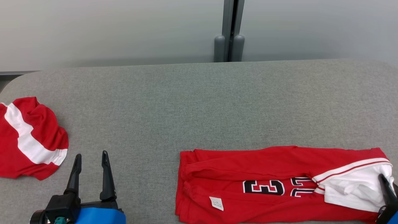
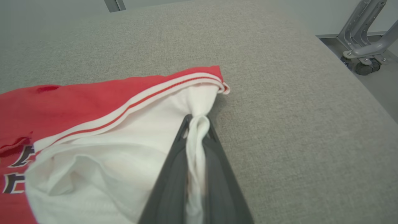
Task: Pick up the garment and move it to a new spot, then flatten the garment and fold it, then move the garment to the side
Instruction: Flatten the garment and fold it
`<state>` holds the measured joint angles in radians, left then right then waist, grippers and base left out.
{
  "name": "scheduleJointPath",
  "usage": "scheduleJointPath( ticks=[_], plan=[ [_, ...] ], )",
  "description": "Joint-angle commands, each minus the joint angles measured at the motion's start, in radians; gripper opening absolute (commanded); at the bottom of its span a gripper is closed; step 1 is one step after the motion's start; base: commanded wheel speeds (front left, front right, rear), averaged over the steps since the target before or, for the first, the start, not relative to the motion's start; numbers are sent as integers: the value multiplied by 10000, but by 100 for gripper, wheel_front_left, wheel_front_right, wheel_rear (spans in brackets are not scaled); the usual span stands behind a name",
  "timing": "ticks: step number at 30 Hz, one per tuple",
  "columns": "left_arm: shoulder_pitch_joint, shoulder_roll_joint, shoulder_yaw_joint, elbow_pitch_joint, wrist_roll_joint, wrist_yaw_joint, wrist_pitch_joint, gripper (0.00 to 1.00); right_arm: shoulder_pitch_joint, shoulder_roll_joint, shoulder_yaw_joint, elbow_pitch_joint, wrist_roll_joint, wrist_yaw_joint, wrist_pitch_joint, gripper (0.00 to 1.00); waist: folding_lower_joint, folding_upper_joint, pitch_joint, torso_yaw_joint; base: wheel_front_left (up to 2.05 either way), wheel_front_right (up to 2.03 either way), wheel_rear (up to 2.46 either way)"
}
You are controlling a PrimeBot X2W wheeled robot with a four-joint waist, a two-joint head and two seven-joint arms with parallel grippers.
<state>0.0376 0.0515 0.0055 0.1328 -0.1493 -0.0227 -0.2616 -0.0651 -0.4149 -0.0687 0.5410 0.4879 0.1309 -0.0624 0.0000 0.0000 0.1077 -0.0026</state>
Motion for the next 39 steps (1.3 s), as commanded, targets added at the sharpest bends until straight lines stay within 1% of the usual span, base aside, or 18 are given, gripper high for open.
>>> scheduleJointPath(
  ticks=[1, 5, 6, 8, 11, 12, 13, 16, 20, 23, 26, 29, 31, 36, 39],
  plan=[
    [94, -10, 22, 26, 28, 28, -47, 100, -70, -77, 12, -90, 50, -2, 10, 0, 0, 0, -37, -35, 0, 0, 0],
    [182, -10, 34, 22, 1, 31, -47, 100, 15, 328, 107, -546, 515, -1, 160, 0, 0, 0, -120, -86, 0, 0, 0],
    [203, -11, 32, 13, -15, 43, -47, 100, 81, 365, 167, -732, 622, -1, 229, 0, 0, 0, -132, -100, 0, 0, 0],
    [216, -11, 3, 20, -46, 51, -46, 100, 224, 638, 314, -1145, 1069, -1, 385, 0, 0, 0, -148, -116, 0, 0, 0],
    [236, -11, -34, 14, -75, 90, -47, 100, 451, 804, 560, -1913, 1413, -1, 536, 0, 0, 0, -153, -142, 0, 0, 0],
    [240, -11, -39, 11, -77, 99, -47, 100, 521, 880, 641, -2170, 1472, -1, 579, 0, 0, 0, -145, -153, 0, 0, 0],
    [232, -11, -49, 8, -101, 116, -47, 100, 629, 1028, 913, -2736, 1522, -1, 700, 0, 0, 0, -122, -173, 0, 0, 0],
    [185, -10, -63, 4, -120, 132, -47, 100, 723, 1223, 1274, -3522, 1563, -1, 877, 0, 0, 0, -75, -187, 0, 0, 0],
    [46, -10, -118, 27, -138, 148, -47, 100, 635, 1683, 1871, -4318, 1486, -1, 1137, 0, 0, 0, -3, -156, 0, 0, 0],
    [-53, -11, -204, 57, -158, 156, -48, 100, 487, 2025, 2530, -4707, 1369, -1, 1329, 0, 0, 0, 50, -97, 0, 0, 0],
    [-114, -11, -267, 108, -161, 147, -48, 100, 314, 2314, 3278, -4878, 1303, -1, 1463, 0, 0, 0, 95, -25, 0, 0, 0],
    [-203, -13, -202, 192, -174, 73, -48, 100, -22, 2652, 4052, -4792, 1224, -1, 1479, 0, 0, 0, 142, 34, 0, 0, 0],
    [-227, -11, -217, 214, -179, 60, -48, 100, -142, 2776, 4244, -4730, 1234, -1, 1429, 0, 0, 0, 163, 67, 0, 0, 0],
    [-360, -11, -365, 281, -236, 64, -48, 100, -876, 3289, 5103, -4057, 1165, -1, 1152, 0, 0, 0, 277, 245, 0, 0, 0],
    [-465, -10, -412, 330, -248, 60, -48, 100, -1335, 3477, 5582, -3528, 1099, -1, 949, 0, 0, 0, 348, 357, 0, 0, 0]
  ],
)
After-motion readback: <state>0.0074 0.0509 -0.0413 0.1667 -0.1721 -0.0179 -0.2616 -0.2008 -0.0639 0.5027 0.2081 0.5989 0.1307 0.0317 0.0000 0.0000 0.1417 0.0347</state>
